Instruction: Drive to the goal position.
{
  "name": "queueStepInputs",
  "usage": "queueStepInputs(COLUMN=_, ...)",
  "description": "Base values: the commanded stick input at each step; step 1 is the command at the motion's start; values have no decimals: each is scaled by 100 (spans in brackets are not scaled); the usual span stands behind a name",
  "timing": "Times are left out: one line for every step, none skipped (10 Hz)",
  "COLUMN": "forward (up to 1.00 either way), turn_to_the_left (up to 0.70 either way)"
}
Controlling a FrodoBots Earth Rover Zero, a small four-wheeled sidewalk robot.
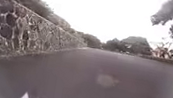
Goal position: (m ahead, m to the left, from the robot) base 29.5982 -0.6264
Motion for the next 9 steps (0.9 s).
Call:
queueStepInputs(forward=70, turn_to_the_left=0)
queueStepInputs(forward=70, turn_to_the_left=0)
queueStepInputs(forward=70, turn_to_the_left=0)
queueStepInputs(forward=70, turn_to_the_left=0)
queueStepInputs(forward=70, turn_to_the_left=0)
queueStepInputs(forward=70, turn_to_the_left=0)
queueStepInputs(forward=70, turn_to_the_left=-23)
queueStepInputs(forward=70, turn_to_the_left=-35)
queueStepInputs(forward=70, turn_to_the_left=-35)
